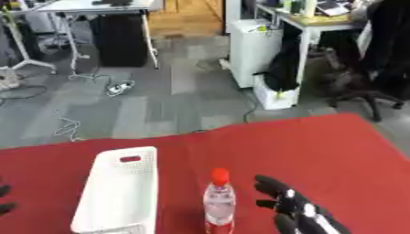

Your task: Pick up objects on the table and place them in the box.

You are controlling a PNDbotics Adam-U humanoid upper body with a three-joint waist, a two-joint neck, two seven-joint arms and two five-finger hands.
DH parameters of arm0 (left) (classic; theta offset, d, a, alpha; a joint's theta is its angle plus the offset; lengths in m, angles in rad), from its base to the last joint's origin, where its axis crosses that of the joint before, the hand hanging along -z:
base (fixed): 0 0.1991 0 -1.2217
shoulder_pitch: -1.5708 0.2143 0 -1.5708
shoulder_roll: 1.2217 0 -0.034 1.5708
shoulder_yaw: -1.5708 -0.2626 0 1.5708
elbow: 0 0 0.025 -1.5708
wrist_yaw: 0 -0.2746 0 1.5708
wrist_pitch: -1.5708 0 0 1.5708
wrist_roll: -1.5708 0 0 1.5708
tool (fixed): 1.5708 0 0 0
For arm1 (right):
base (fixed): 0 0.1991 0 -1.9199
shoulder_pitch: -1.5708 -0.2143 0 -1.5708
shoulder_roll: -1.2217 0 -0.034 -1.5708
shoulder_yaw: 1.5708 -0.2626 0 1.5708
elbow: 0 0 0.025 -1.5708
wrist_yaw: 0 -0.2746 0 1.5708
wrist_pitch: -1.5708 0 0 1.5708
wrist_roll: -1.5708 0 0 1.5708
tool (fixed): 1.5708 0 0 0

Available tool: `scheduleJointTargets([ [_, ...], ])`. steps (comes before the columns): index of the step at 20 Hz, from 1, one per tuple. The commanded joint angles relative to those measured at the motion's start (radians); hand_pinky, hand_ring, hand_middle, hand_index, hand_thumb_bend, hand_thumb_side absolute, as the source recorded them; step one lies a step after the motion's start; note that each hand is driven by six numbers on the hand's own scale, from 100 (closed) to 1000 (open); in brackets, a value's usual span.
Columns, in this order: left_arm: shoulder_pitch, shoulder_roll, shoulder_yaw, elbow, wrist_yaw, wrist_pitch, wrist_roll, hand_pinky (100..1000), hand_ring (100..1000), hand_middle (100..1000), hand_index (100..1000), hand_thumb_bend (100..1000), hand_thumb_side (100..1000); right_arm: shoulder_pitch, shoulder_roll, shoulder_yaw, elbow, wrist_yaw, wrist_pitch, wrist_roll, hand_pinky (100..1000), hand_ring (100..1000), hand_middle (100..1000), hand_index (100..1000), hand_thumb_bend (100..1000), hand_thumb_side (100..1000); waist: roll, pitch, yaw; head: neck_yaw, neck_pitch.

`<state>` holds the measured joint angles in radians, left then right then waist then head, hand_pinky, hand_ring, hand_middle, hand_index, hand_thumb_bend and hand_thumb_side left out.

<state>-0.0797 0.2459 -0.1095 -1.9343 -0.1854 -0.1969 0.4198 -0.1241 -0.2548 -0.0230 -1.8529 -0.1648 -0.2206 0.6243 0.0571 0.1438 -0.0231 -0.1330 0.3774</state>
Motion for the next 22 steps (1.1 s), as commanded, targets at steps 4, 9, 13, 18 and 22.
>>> scheduleJointTargets([
  [4, 0.000, 0.009, 0.010, -0.011, 0.000, -0.003, 0.001, 704, 826, 815, 817, 337, 832, -0.008, -0.025, -0.013, 0.004, 0.035, 0.037, -0.026, 905, 1000, 1000, 1000, 361, 273, -0.002, -0.011, 0.000, -0.009, 0.005],
  [9, 0.001, 0.009, 0.010, -0.010, 0.001, -0.003, 0.000, 704, 827, 815, 817, 336, 832, -0.013, -0.030, -0.017, 0.016, 0.120, 0.087, -0.077, 979, 1000, 1000, 1000, 378, 164, -0.002, -0.009, 0.001, -0.006, 0.007],
  [13, 0.000, 0.009, 0.009, -0.011, 0.002, -0.004, -0.002, 704, 827, 816, 817, 336, 831, -0.014, -0.026, -0.016, 0.019, 0.158, 0.116, -0.114, 1000, 1000, 1000, 1000, 369, 100, 0.000, -0.007, 0.000, -0.005, 0.009],
  [18, -0.001, 0.010, 0.007, -0.012, 0.003, -0.004, -0.005, 705, 828, 816, 817, 337, 831, -0.018, -0.017, -0.010, 0.017, 0.167, 0.137, -0.138, 1000, 1000, 1000, 1000, 369, 100, 0.001, -0.002, 0.003, -0.004, 0.010],
  [22, -0.002, 0.011, 0.007, -0.013, 0.004, -0.004, -0.007, 705, 828, 816, 822, 337, 831, -0.021, -0.007, -0.003, 0.016, 0.158, 0.130, -0.126, 1000, 1000, 1000, 1000, 365, 100, 0.001, 0.001, 0.006, -0.002, 0.012],
])
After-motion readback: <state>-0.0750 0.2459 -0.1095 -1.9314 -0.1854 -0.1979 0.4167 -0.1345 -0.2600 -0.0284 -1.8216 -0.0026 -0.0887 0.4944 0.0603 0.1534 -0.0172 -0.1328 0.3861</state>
